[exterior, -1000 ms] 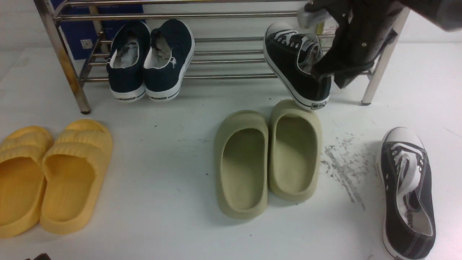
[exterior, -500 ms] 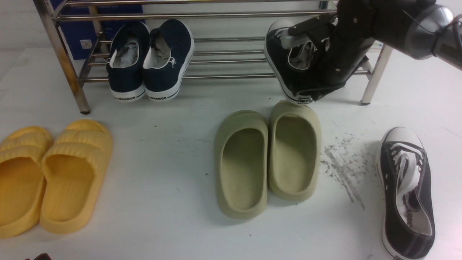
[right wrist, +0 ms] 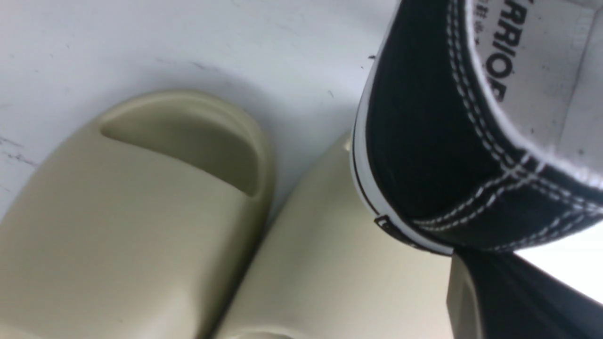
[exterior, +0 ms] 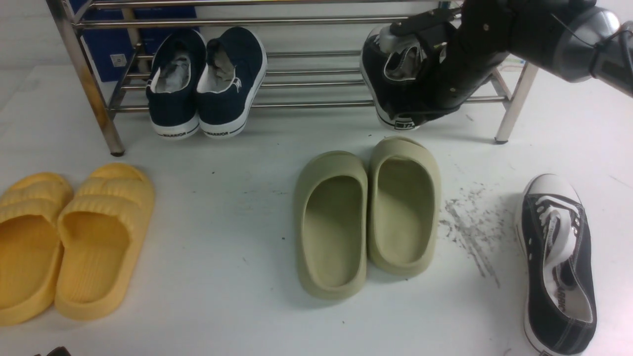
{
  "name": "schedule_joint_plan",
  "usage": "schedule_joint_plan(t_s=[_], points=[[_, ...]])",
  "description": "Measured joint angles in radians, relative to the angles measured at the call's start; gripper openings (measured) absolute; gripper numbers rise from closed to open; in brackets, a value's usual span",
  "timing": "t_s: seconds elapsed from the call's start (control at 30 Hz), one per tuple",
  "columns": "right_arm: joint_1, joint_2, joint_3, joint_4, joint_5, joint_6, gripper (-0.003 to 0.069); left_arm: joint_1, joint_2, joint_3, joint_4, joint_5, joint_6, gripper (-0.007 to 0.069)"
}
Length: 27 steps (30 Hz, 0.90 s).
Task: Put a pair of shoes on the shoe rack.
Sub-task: Use the right arm to put a shoe into the shoe rack
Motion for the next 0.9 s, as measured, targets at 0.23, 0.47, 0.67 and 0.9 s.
schedule_joint_plan(t_s=[0.23, 0.47, 0.67, 0.9], points=[[0.000, 0.008, 0.000, 0.023, -0.006, 0.007, -0.0003, 0.000, 0.000, 0.000, 0.000, 0.000, 0.000, 0.0235], [0.000, 0.005, 0.000, 0.037, 0.000, 0.145, 0.0020, 0.000, 0.000, 0.000, 0.000, 0.000, 0.000, 0.0235], [0.000, -0.065, 0.000, 0.043, 0.050, 0.199, 0.0165, 0.000, 0.000, 0.000, 0.000, 0.000, 0.000, 0.0235], [0.000, -0.209, -0.001, 0.011, 0.268, 0.245, 0.0377, 0.000, 0.000, 0.000, 0.000, 0.000, 0.000, 0.0235]])
